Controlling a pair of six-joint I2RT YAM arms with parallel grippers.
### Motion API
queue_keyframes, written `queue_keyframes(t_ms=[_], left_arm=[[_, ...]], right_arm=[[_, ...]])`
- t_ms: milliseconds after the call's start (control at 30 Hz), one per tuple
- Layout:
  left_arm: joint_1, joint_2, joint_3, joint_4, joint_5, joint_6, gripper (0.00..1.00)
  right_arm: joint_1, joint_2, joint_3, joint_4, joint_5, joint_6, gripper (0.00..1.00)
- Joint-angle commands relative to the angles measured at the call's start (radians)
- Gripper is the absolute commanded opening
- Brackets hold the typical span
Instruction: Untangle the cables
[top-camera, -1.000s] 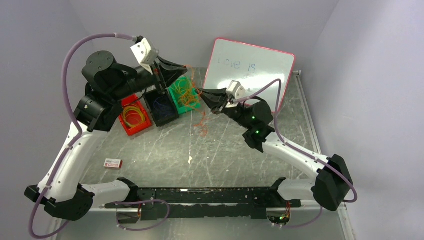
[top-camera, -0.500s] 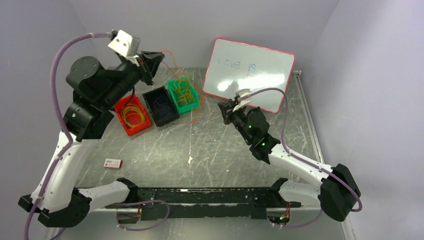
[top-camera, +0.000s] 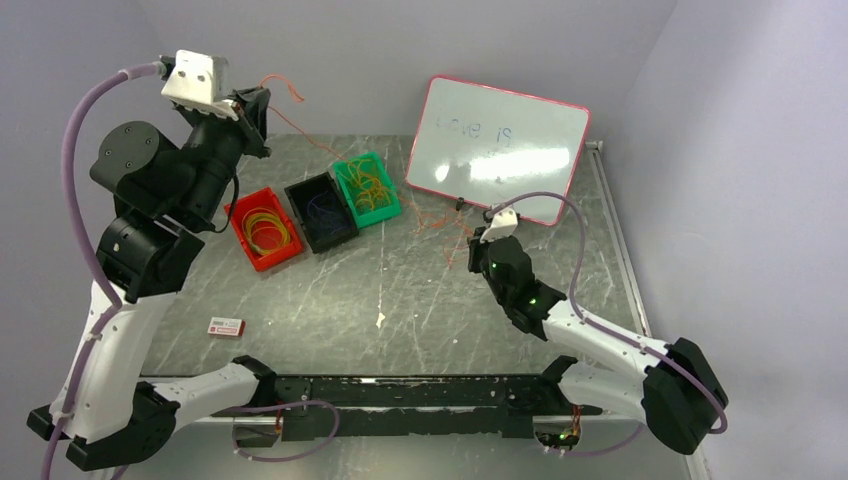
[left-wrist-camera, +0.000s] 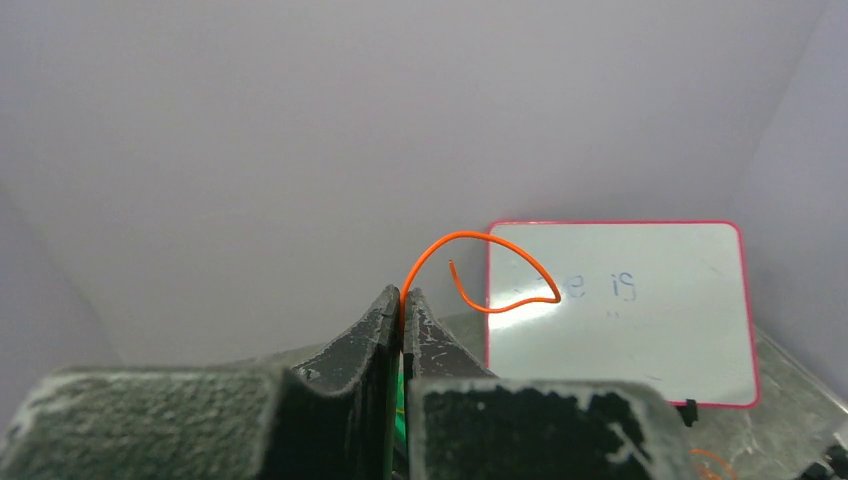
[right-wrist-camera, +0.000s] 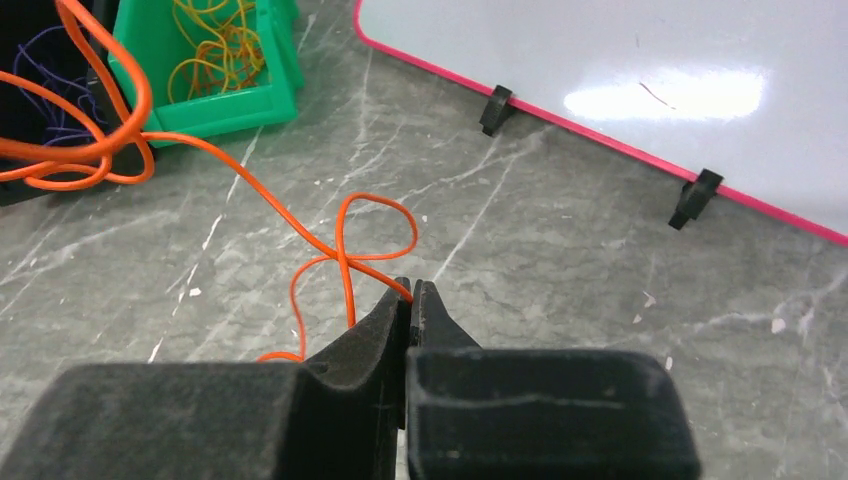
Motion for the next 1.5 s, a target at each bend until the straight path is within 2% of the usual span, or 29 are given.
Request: queue_keyframes(t_ms=[0,167,367,467,533,733,933,1067,1133,1300,1467], left_arm=[[0.007,0.003,0.046,-0.044,-0.115,0.049,0.07],[0.006,0.041,0.137,-0.076,-0.251,0.142,0.07],[0.007,0.087,0.230,-0.009,-0.465,0.334,0.07],[0.007,0.092,0.237,0.081,-0.538,0.432,0.07],[0.007,0.096,0.251,0.090,-0.538,0.449,0.07],[0.006,0.084,0.210,-0.002,-0.431,0.330,0.07],[0.007,0.145,0.179,-0.097,-0.462,0.293,0.07],[0.020,0.171,0.152,-0.130,-0.470,0.249,0.07],[0.071,0.191,0.149,-0.169,-0.431,0.215,0.07],[0.280,0.258,0.162,-0.263,-0.291,0.079,0.07],[0.347,0.266,0.147,-0.255,-0.284,0.016,0.07]], right_arm=[[-0.006,-0.028,-0.005,-0.073,0.070,0.027,0.00],[-0.007,0.040,0.013,-0.189,0.086,0.045,0.00],[-0.010,0.073,-0.025,-0.168,0.060,0.132,0.00],[-0.009,0.070,-0.045,-0.141,0.034,0.165,0.00],[-0.009,0.068,-0.049,-0.131,0.016,0.167,0.00],[-0.010,0.022,-0.054,-0.063,-0.084,0.093,0.00],[-0.010,-0.008,-0.027,-0.029,-0.241,0.020,0.00],[-0.010,-0.010,-0.009,-0.039,-0.277,0.019,0.00],[-0.010,-0.014,-0.007,-0.037,-0.284,0.019,0.00],[-0.009,-0.017,0.008,-0.049,-0.309,0.007,0.00],[-0.009,-0.012,0.020,-0.055,-0.329,-0.013,0.00]])
